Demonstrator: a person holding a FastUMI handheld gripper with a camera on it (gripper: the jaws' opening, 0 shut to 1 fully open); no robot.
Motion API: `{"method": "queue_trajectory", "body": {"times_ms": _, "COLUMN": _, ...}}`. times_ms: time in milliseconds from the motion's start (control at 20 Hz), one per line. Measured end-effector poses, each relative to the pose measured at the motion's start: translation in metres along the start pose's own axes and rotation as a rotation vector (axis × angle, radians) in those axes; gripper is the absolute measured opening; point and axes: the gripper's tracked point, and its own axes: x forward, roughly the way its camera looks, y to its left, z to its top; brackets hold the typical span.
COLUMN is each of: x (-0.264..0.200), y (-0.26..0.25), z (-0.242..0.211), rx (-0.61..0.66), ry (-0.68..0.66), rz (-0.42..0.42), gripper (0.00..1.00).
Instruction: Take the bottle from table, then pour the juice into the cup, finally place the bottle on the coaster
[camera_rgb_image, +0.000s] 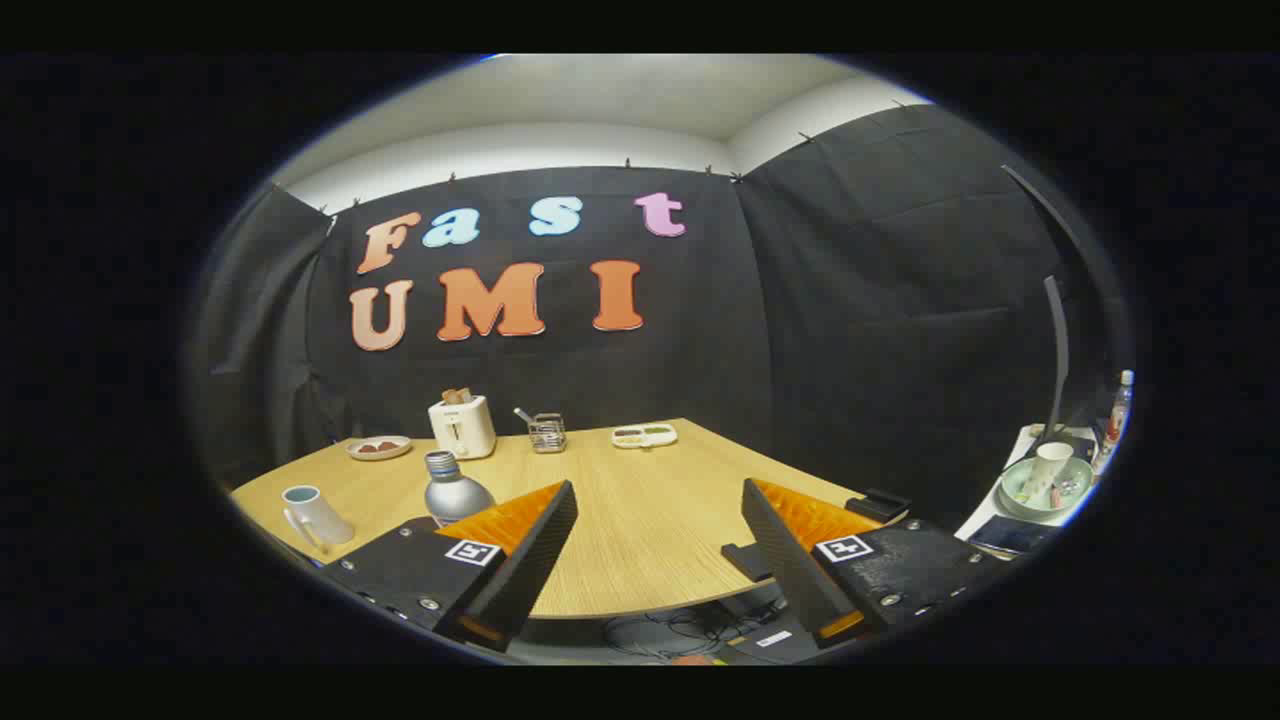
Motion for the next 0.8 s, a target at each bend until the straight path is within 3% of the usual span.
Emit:
{"method": "queue_trajectory", "body": {"times_ms": 200, "x": -0.008, "y": 0.026, "z": 0.007, "rx": 0.004, "ry": -0.037, "rz": 0.069, "gripper": 0.99}}
{"method": "queue_trajectory", "body": {"times_ms": 800, "x": -0.006, "y": 0.054, "z": 0.007, "rx": 0.007, "ry": -0.044, "rz": 0.127, "gripper": 0.98}}
